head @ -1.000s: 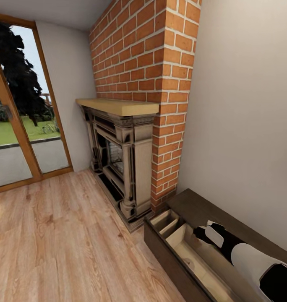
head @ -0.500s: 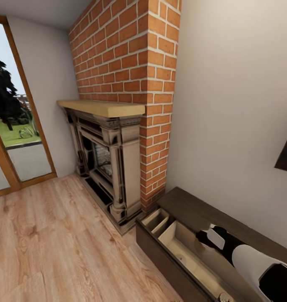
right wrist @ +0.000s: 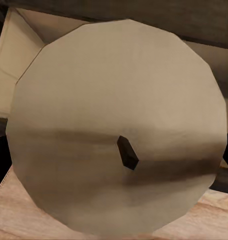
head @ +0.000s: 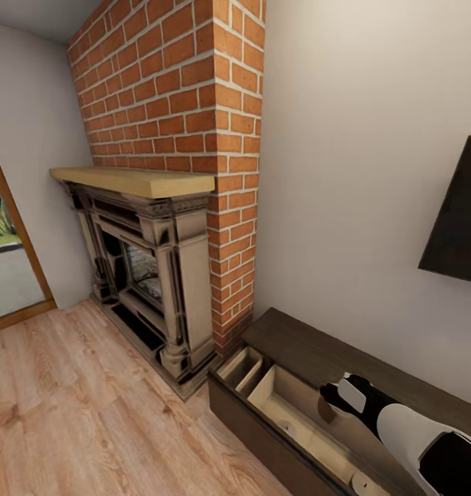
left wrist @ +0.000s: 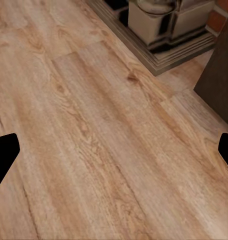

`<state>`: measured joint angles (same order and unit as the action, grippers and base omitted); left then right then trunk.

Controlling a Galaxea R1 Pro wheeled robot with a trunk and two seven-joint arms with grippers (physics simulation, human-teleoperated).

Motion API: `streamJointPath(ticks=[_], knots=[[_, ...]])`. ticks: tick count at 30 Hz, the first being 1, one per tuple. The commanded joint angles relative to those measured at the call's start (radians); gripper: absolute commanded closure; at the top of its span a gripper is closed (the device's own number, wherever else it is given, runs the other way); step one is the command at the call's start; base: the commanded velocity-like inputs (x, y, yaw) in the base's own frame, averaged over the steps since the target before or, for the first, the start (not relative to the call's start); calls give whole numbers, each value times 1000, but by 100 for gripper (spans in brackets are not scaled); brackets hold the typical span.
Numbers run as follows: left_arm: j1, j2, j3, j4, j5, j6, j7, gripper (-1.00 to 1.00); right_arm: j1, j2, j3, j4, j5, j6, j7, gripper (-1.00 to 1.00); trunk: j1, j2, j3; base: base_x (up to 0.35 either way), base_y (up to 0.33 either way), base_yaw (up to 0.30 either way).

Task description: Place each of the two pumpkins and all three candles from the living room inside a cabinet in the living room (use any cabinet), then make sure every cabinet is closed, and position the cauldron so it is next to a table in the living room.

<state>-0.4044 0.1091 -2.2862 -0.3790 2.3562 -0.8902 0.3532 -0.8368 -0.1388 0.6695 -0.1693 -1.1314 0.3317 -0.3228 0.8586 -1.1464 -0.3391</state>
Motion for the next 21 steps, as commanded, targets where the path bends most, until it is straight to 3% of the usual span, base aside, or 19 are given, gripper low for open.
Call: streamJointPath(ticks=[1, 8, 14, 16, 18, 20, 21], knots=[[-2, 0, -8, -3, 0, -4, 8, -100, -1, -1, 7, -3, -8, 4, -7, 100, 1, -1, -1, 218, 190, -274], [-2, -4, -5, -3, 0, -6, 16, -100, 0, -1, 7, -4, -8, 4, -7, 100, 1, -1, 4, 56, 52, -264], [-2, -5, 5, -3, 0, -1, 19, -100, 0, 2, 9, -4, -7, 3, -1, 100, 16, -29, -8, 3, 3, -53], [-2, -3, 48, -3, 0, 17, 17, -100, 0, 4, 10, -4, -7, 2, 0, 100, 24, -43, -14, 0, 0, -6], [-1, 1, 128, -2, 0, 85, 13, -100, 1, 5, 10, -4, -5, 1, 1, 100, 31, -57, -20, 0, 0, -3], [-3, 3, 189, -1, 0, 207, 10, -100, 1, 10, 10, -4, -4, 0, 2, 100, 39, -71, -27, 0, 0, -1], [-31, 2, 211, 1, 0, 307, 9, -100, 1, 15, 10, -4, -4, -2, 2, 100, 43, -78, -30, 0, 0, 0]])
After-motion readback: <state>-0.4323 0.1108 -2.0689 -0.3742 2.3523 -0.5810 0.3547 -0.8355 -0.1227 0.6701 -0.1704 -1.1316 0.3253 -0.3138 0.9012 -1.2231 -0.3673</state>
